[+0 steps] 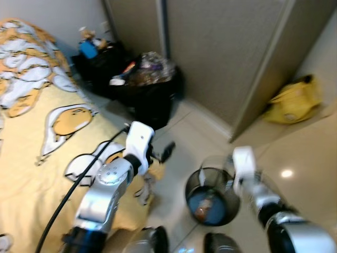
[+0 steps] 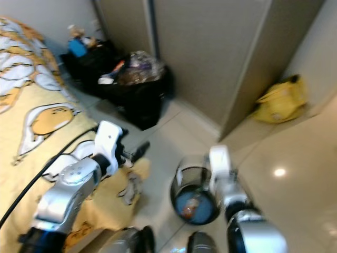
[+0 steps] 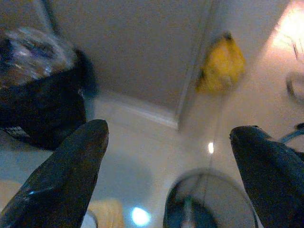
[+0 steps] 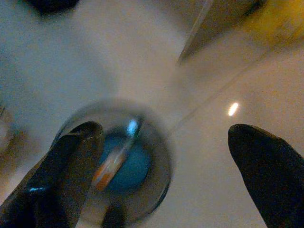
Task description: Clean up the room
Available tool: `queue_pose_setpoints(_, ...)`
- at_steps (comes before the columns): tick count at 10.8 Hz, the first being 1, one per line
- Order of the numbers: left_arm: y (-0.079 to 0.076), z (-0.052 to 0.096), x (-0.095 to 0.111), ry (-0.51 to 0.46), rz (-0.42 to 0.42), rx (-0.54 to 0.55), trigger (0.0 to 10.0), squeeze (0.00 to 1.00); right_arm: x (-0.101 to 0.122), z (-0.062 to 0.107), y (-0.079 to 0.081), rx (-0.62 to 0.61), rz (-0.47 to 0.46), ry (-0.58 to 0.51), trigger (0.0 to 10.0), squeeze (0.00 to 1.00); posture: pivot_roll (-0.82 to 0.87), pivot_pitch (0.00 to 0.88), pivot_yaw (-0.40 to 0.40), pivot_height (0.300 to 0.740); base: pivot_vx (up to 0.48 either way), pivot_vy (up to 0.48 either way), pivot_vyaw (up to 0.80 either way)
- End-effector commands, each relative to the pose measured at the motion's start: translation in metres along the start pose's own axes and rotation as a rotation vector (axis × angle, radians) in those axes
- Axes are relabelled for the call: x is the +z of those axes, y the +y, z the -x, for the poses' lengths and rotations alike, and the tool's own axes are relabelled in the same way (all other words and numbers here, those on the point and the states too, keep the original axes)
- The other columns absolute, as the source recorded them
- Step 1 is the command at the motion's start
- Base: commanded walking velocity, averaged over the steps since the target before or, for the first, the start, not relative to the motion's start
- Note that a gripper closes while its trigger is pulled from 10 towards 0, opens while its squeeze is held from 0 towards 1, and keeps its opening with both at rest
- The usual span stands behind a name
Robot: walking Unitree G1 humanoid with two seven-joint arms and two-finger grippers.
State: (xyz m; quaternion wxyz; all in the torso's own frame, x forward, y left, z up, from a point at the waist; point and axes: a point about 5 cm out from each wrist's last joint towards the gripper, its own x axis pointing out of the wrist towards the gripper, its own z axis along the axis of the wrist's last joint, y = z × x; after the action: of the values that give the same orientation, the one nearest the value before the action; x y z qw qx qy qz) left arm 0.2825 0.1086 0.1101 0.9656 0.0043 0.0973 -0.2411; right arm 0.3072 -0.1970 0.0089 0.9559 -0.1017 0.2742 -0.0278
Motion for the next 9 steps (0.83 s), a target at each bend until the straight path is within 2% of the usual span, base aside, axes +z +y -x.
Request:
queue_pose_setpoints(1, 0.007, 0.001, -0.004, -0.03, 0.034, 0.071, 10.0, 0.0, 0.016, 0.001, 0.006, 0.011, 0.007, -0.135, 10.0, 0.0, -0.07, 0.037, 0.039, 0.74, 0.0, 0.0, 0.0)
queue_pose_setpoints(2, 0.012, -0.002, -0.008, -0.06, 0.072, 0.135, 10.0, 0.0, 0.028, 0.009, 0.002, -0.014, -0.019, -0.297, 10.0, 0.0, -0.09, 0.0, 0.02, 0.74, 0.0, 0.0, 0.0)
queue_pose_setpoints(3, 0.015, -0.004, -0.011, -0.096, 0.113, 0.176, 10.0, 0.0, 0.037, 0.027, 0.0, -0.023, -0.066, -0.467, 10.0, 0.0, -0.11, 0.0, 0.008, 0.74, 0.0, 0.0, 0.0)
queue_pose_setpoints(4, 0.019, -0.007, -0.009, -0.147, 0.171, 0.198, 10.0, 0.0, 0.04, 0.042, 0.0, -0.004, -0.088, -0.553, 10.0, 0.0, -0.12, 0.0, -0.003, 0.74, 0.0, 0.0, 0.0)
queue_pose_setpoints(5, 0.028, -0.008, -0.006, -0.191, 0.178, 0.211, 10.0, 0.0, 0.042, 0.048, 0.001, 0.03, -0.127, -0.584, 10.0, 0.0, -0.13, 0.0, -0.005, 0.74, 0.0, 0.0, 0.0)
queue_pose_setpoints(7, 0.036, -0.008, -0.009, -0.242, 0.168, 0.192, 10.0, 0.0, 0.043, 0.043, -0.003, 0.043, -0.176, -0.553, 10.0, 0.0, -0.14, 0.0, 0.01, 0.74, 0.0, 0.0, 0.0)
queue_pose_setpoints(9, 0.036, -0.005, -0.014, -0.258, 0.169, 0.183, 10.0, 0.0, 0.047, 0.047, 0.001, 0.076, -0.176, -0.56, 10.0, 0.0, -0.15, 0.0, 0.018, 0.74, 0.0, -0.48, 0.0)
